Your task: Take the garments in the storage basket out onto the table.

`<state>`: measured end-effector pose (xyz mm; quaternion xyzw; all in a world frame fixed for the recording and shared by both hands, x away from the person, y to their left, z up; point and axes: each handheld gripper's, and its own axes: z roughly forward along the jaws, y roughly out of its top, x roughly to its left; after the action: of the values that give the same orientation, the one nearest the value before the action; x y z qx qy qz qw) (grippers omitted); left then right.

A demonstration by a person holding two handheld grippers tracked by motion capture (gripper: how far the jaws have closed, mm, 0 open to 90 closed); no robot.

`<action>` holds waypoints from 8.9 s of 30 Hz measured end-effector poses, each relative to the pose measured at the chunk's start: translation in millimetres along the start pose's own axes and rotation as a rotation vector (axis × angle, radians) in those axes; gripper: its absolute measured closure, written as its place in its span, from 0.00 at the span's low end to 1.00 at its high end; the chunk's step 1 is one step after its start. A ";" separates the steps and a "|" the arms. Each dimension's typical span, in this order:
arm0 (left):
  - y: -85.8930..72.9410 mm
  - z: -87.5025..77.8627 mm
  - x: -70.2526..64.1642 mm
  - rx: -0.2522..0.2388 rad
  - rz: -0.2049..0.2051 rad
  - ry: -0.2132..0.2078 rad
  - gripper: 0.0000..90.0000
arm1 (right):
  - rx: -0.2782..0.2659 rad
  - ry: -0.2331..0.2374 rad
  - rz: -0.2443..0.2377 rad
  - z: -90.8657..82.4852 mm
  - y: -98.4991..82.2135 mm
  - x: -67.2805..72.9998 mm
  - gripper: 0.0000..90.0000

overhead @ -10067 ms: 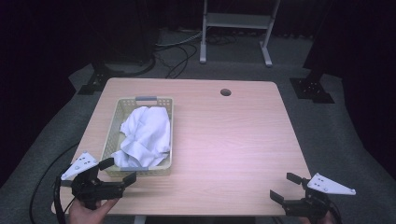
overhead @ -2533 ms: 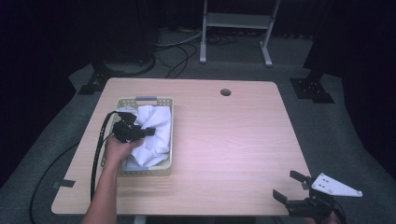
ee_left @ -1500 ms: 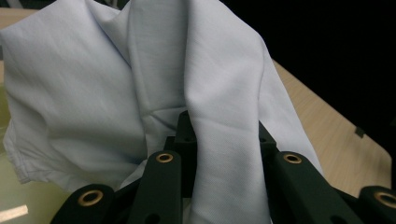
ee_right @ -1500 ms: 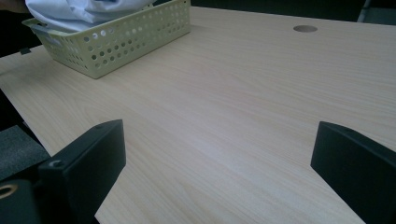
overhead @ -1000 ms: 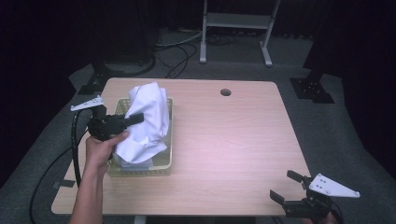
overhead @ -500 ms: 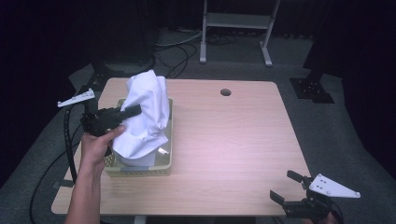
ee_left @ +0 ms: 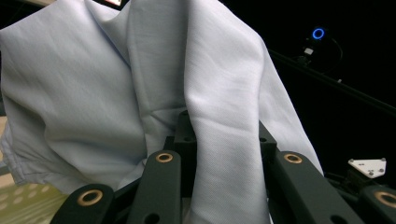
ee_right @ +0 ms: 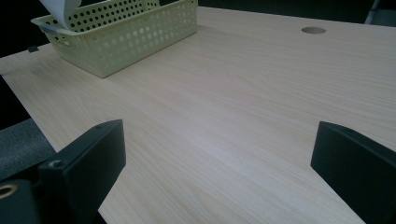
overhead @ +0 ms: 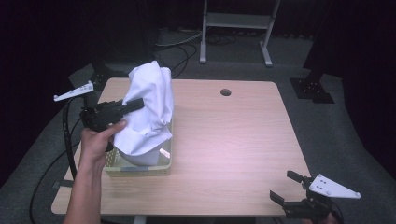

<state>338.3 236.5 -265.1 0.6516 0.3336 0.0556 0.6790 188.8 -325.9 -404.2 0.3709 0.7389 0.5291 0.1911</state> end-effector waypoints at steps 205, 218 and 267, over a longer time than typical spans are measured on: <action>-101.3 261.9 -10.7 0.261 -0.232 -0.097 0.80 | -0.021 -0.010 -0.023 -11.7 -0.9 -2.2 0.03; -121.0 267.3 -4.8 0.308 -0.261 -0.079 0.80 | -0.020 -0.010 -0.024 -11.6 -1.1 -2.2 0.03; -149.2 281.5 -3.4 0.371 -0.296 -0.021 0.65 | -0.011 0.004 -0.017 -9.1 -3.1 -1.9 0.03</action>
<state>429.9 -25.4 -421.6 0.7099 0.4228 -0.1137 0.5517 182.8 -333.6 -404.0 0.3624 0.7394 0.5323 0.1965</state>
